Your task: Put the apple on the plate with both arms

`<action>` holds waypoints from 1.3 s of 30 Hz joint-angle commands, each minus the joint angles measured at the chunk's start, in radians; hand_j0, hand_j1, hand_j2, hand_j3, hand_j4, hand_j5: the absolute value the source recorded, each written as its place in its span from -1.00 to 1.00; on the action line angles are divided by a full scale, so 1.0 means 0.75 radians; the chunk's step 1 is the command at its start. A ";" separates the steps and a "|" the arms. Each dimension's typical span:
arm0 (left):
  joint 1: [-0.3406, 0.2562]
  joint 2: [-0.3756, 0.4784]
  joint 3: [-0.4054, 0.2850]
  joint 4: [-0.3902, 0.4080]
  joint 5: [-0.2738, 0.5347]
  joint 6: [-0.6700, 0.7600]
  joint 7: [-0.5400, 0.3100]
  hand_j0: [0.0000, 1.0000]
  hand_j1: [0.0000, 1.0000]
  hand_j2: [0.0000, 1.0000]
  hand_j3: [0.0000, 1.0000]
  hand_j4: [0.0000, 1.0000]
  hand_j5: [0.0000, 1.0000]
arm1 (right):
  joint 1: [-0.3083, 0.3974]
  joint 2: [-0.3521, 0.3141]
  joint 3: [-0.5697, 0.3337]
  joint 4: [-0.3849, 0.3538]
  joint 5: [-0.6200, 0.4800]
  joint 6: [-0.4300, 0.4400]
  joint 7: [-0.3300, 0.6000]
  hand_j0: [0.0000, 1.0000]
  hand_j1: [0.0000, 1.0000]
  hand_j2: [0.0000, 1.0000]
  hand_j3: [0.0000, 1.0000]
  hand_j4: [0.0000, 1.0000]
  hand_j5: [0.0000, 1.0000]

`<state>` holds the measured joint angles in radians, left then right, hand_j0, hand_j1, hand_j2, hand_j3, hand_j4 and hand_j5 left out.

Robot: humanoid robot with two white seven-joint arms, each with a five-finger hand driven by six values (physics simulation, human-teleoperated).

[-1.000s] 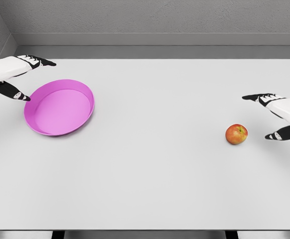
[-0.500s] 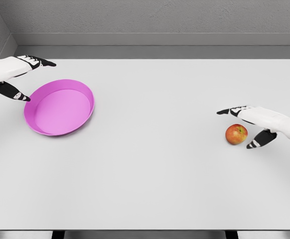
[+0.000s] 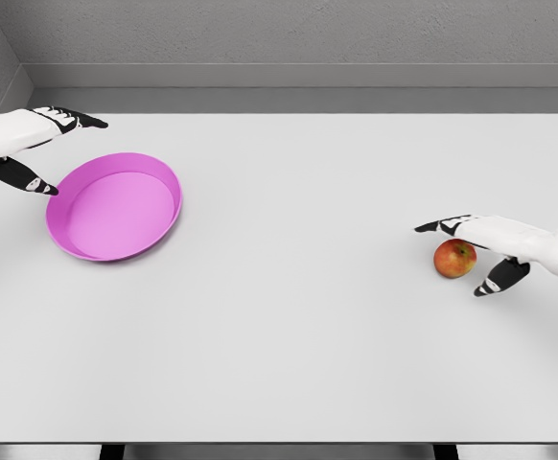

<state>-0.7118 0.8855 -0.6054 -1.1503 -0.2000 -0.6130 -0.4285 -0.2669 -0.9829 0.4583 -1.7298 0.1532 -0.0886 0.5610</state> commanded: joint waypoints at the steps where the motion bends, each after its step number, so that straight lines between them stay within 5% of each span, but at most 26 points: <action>1: 0.000 0.001 0.001 0.000 0.009 0.003 0.001 1.00 1.00 1.00 1.00 1.00 1.00 | 0.000 -0.001 0.003 0.018 -0.004 0.014 0.001 1.00 1.00 1.00 1.00 1.00 1.00; 6: 0.000 0.001 0.001 0.000 0.009 0.003 0.001 1.00 1.00 1.00 1.00 1.00 1.00 | -0.002 0.004 0.021 0.034 -0.004 0.030 -0.001 0.98 0.98 0.98 0.98 0.98 0.98; 9: 0.000 0.001 0.001 0.000 0.009 0.003 0.001 1.00 1.00 1.00 1.00 1.00 1.00 | -0.002 0.004 0.021 0.036 -0.004 0.030 -0.001 0.53 0.53 0.53 0.53 0.53 0.53; 21: -0.002 0.001 0.001 0.000 0.009 0.003 0.001 1.00 1.00 1.00 1.00 1.00 1.00 | -0.002 0.004 0.023 0.036 -0.002 0.028 0.019 0.05 0.05 0.05 0.05 0.05 0.05; 39: 0.000 0.001 0.001 0.000 0.009 0.003 0.001 1.00 1.00 1.00 1.00 1.00 1.00 | -0.047 0.004 0.017 -0.025 0.004 0.022 0.066 -0.21 -0.21 -0.21 -0.21 -0.21 -0.21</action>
<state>-0.7118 0.8859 -0.6054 -1.1503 -0.1999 -0.6130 -0.4285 -0.3068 -0.9805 0.4721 -1.7324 0.1593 -0.0728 0.5914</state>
